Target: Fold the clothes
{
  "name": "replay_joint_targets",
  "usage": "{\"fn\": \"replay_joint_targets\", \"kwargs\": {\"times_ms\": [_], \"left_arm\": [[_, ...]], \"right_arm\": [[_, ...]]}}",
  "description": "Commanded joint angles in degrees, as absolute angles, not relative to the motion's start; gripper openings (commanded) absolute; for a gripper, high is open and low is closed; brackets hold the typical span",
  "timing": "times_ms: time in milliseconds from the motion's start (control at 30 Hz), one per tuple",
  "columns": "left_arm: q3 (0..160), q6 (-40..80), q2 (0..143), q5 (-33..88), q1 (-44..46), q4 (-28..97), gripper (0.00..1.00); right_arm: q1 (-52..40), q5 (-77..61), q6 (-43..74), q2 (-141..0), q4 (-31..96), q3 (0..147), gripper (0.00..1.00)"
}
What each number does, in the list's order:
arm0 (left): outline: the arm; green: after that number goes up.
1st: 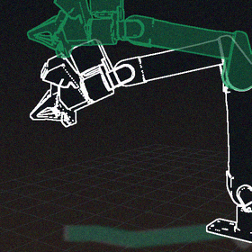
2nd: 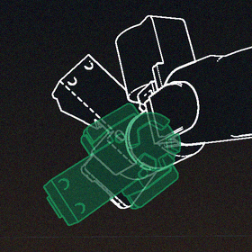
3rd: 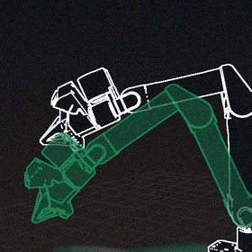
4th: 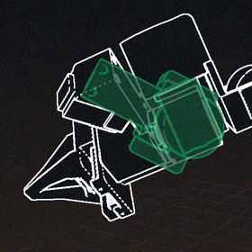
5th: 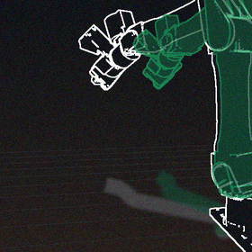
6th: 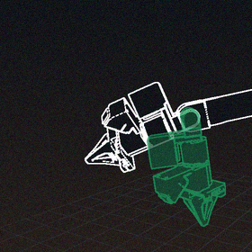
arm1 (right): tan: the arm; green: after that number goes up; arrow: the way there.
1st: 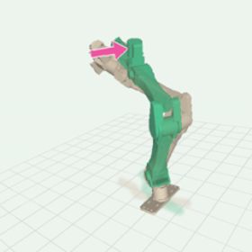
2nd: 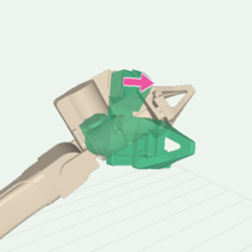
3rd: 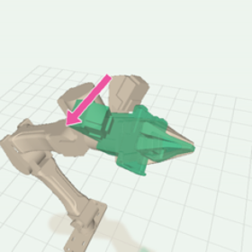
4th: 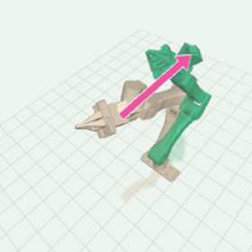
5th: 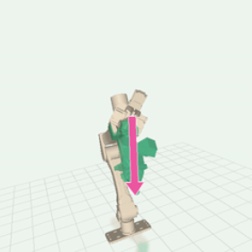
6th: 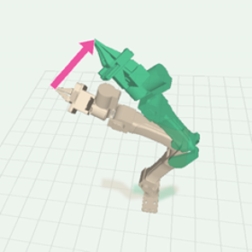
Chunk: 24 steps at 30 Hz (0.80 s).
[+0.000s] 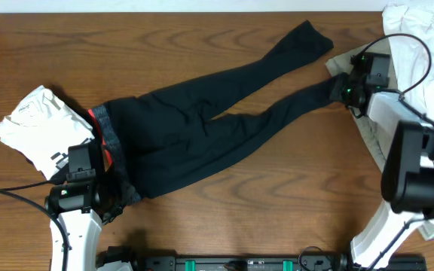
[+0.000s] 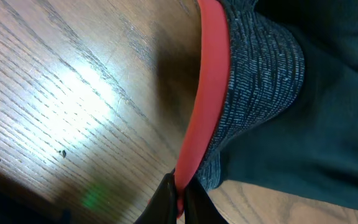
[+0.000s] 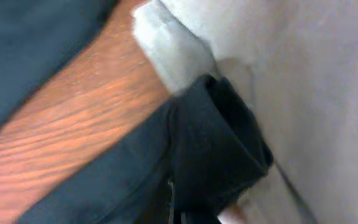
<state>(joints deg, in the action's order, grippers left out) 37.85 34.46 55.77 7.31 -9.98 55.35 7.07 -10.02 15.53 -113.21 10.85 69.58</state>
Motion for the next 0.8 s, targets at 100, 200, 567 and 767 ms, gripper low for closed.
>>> {"fn": "replay_joint_targets", "kwargs": {"times_ms": [100,200,567,767], "left_arm": [[37.7,30.9,55.7,6.2,-10.2,55.4,0.06],[37.7,30.2,55.7,4.7,-10.2,55.9,0.06],[37.7,30.0,55.7,2.1,-16.2,56.3,0.06],[37.7,29.6,55.7,3.0,-17.7,56.3,0.06]], "right_arm": [[9.2,-9.8,14.1,-94.6,23.2,70.5,0.10],[10.8,-3.6,14.0,-88.1,34.8,70.5,0.10],[14.4,2.5,12.7,-83.8,53.8,70.5,0.18],[13.4,-6.2,12.8,-89.4,44.8,70.5,0.24]]}}
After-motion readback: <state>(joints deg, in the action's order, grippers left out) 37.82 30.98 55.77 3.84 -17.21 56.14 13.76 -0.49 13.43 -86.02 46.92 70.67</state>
